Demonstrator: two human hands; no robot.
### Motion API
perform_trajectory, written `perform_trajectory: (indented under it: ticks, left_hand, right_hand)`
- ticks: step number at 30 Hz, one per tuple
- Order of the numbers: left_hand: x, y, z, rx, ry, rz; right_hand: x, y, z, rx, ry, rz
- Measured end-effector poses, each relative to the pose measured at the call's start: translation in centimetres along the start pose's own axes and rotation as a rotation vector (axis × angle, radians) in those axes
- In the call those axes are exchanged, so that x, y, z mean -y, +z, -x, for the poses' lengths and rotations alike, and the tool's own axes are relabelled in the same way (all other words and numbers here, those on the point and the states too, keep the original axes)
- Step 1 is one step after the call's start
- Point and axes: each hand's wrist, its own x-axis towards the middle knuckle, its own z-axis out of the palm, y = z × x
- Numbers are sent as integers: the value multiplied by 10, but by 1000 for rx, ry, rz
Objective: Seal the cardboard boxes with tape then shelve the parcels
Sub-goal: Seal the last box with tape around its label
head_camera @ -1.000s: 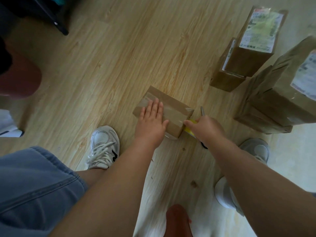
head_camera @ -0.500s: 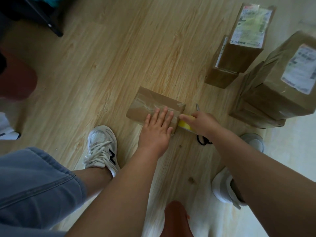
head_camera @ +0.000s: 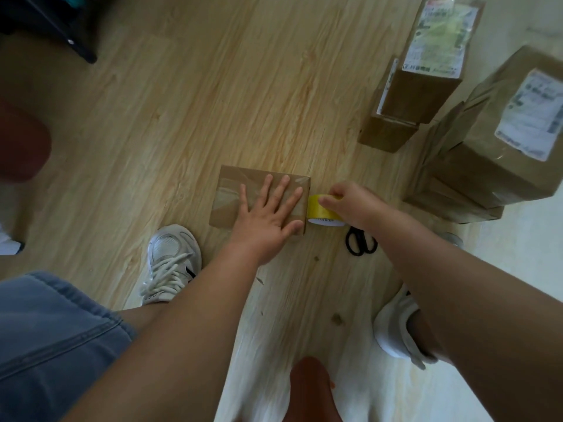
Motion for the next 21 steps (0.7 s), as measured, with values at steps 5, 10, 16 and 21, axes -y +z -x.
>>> perform_trajectory:
  ticks: [5, 10, 16, 21]
  left_hand:
    - [-4, 8, -2, -28, -28, 52]
    - [-2, 11, -4, -63, -52, 53]
    - [-8, 13, -1, -94, -133, 96]
    - [-20, 16, 1, -102, -241, 177]
  right_hand:
    - [1, 18, -12, -74, 33, 41]
    - [8, 22, -20, -55, 56, 20]
    - [-11, 0, -10, 42, 28, -85]
    - [-1, -24, -19, -9, -60, 57]
